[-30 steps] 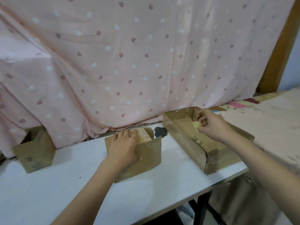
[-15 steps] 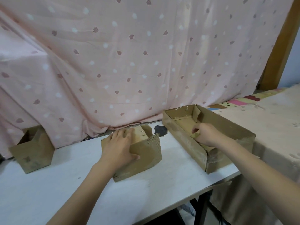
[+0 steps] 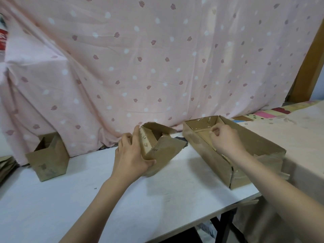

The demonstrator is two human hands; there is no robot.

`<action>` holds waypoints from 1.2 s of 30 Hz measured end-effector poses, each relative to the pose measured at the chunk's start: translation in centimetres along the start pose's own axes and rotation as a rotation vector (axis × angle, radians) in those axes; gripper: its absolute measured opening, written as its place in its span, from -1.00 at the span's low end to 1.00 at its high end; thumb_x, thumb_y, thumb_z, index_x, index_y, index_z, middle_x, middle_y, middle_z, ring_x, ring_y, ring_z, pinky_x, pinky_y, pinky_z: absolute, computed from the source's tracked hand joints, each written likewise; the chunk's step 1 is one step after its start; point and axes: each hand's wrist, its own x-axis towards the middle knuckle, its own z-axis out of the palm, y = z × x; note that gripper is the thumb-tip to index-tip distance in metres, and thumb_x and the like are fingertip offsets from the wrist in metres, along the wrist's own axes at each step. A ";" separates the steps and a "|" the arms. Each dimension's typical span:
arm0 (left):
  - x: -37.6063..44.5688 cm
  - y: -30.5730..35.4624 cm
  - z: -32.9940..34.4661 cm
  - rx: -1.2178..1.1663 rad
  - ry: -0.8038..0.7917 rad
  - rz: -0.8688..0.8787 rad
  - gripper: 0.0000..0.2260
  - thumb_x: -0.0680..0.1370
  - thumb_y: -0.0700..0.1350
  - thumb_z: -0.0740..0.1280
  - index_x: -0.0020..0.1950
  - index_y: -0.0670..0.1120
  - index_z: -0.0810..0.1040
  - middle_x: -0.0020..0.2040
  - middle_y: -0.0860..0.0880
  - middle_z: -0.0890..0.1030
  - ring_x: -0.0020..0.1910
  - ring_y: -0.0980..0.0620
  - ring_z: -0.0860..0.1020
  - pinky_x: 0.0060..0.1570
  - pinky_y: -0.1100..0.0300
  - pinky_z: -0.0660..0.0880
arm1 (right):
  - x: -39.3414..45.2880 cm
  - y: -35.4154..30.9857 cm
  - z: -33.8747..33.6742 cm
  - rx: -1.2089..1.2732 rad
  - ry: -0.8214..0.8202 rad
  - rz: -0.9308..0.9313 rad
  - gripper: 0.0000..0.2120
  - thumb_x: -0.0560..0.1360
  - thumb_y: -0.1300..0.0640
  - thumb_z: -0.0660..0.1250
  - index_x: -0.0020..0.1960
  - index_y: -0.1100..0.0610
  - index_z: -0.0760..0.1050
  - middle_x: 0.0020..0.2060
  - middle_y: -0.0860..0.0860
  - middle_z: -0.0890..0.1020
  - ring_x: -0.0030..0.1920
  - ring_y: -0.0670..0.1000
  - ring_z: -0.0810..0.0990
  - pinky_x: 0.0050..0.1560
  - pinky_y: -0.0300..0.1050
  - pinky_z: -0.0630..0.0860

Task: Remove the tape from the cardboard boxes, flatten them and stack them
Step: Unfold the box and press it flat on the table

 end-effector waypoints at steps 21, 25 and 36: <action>-4.3 -3.0 -6.5 -0.327 -0.012 -0.329 -0.76 0.60 0.11 0.23 0.11 -0.01 0.51 -0.12 0.10 0.57 -0.04 0.03 0.55 -0.05 0.09 0.51 | -9.3 -15.2 7.3 0.514 -0.610 0.015 -0.79 0.60 0.30 0.14 0.05 0.34 0.53 -0.16 0.25 0.60 -0.19 0.06 0.49 -0.22 -0.13 0.44; -4.7 -5.8 -7.0 -0.496 0.039 -0.449 -0.83 0.62 -0.06 0.21 0.15 -0.04 0.51 -0.03 -0.09 0.63 -0.09 0.00 0.59 -0.07 0.05 0.57 | -9.2 -15.7 8.1 0.363 -0.496 -0.128 -0.81 0.63 0.19 0.16 -0.01 0.18 0.54 -0.07 0.08 0.63 -0.02 0.11 0.56 -0.09 -0.12 0.44; -4.9 -5.9 -6.6 0.091 -0.112 -0.342 -0.39 0.41 0.06 0.42 0.38 -0.03 0.27 0.10 -0.04 0.51 0.03 -0.13 0.55 -0.09 0.03 0.52 | -10.3 -17.8 10.7 -0.007 -0.426 -0.549 -0.58 0.58 0.14 0.33 -0.40 -0.15 0.37 -0.48 -0.10 0.38 -0.28 0.05 0.36 -0.25 -0.10 0.34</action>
